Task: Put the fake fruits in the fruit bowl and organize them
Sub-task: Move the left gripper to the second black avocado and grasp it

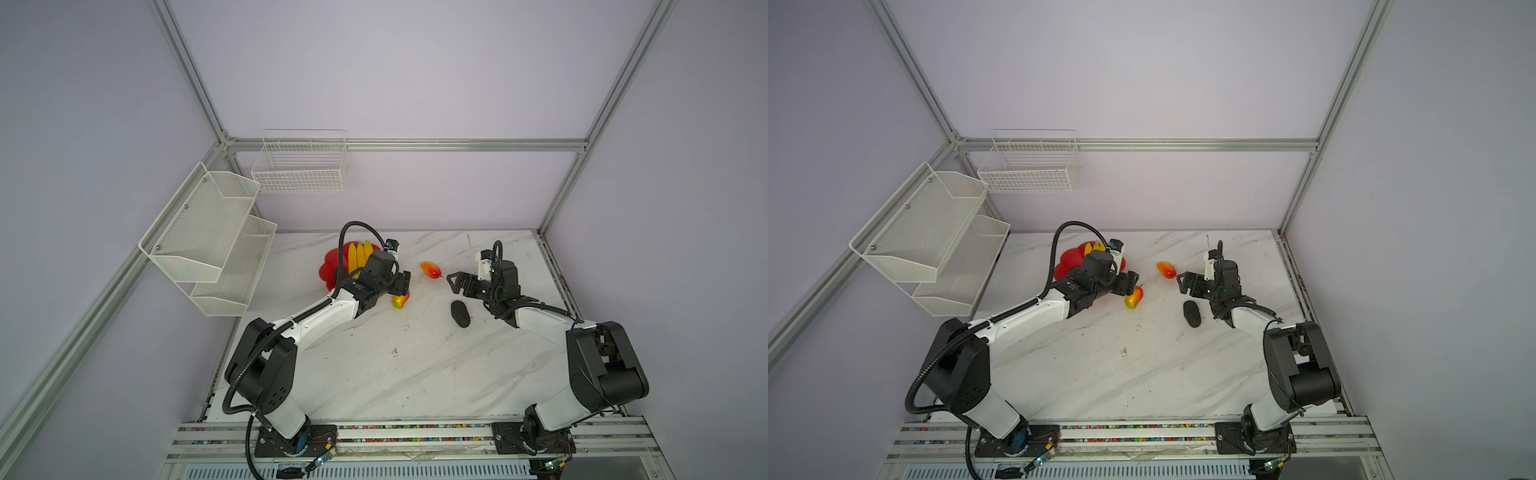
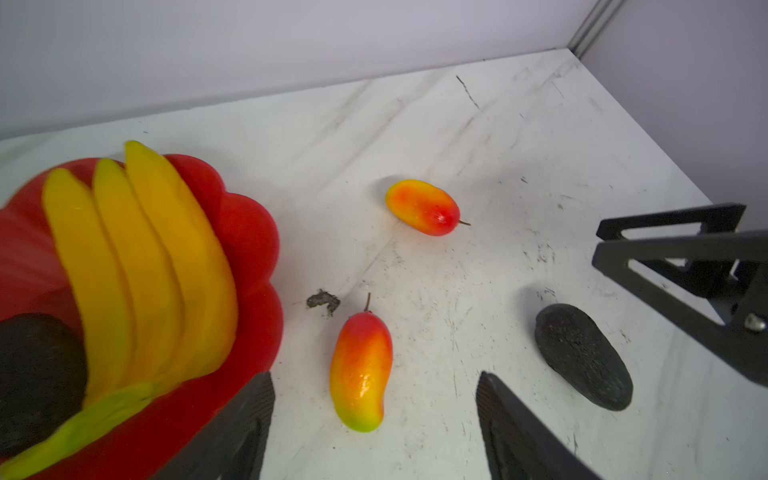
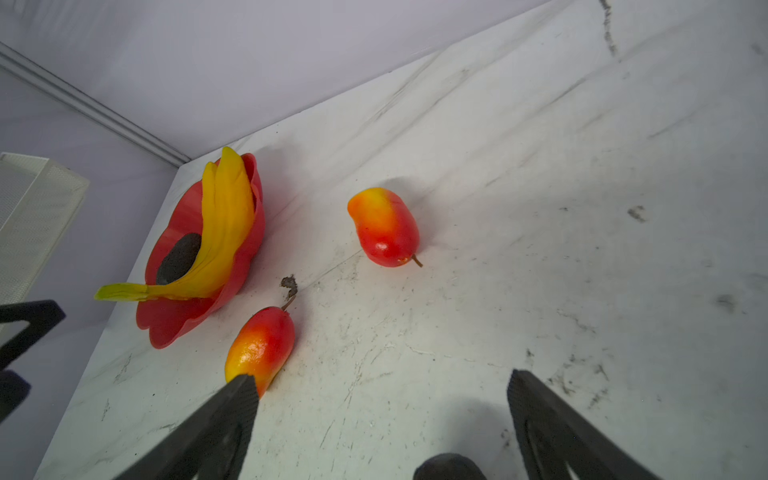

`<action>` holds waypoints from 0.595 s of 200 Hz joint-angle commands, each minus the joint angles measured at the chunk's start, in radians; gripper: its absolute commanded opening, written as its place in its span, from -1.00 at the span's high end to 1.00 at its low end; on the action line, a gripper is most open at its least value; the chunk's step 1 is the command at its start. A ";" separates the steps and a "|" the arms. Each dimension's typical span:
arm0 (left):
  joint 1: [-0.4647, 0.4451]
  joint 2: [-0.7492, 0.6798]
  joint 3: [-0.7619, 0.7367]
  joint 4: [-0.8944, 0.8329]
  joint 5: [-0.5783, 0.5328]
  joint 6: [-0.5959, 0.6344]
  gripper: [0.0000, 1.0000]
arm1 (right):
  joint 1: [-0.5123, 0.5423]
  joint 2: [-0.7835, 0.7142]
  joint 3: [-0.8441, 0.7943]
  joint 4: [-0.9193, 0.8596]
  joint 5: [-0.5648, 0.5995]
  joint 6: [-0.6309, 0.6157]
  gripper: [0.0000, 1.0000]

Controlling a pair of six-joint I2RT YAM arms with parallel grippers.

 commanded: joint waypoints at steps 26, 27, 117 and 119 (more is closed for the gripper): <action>-0.145 0.179 0.177 0.032 0.123 -0.208 -0.58 | -0.023 -0.305 -0.122 -0.196 0.064 0.021 -0.95; -0.147 0.182 0.177 0.035 0.124 -0.212 -0.58 | -0.023 -0.309 -0.126 -0.199 0.069 0.024 -0.95; -0.232 0.379 0.366 0.078 0.124 -0.311 -0.63 | -0.024 -0.791 -0.376 -0.332 0.066 0.132 -0.95; -0.232 0.386 0.372 0.075 0.127 -0.311 -0.63 | -0.024 -0.795 -0.376 -0.335 0.066 0.132 -0.95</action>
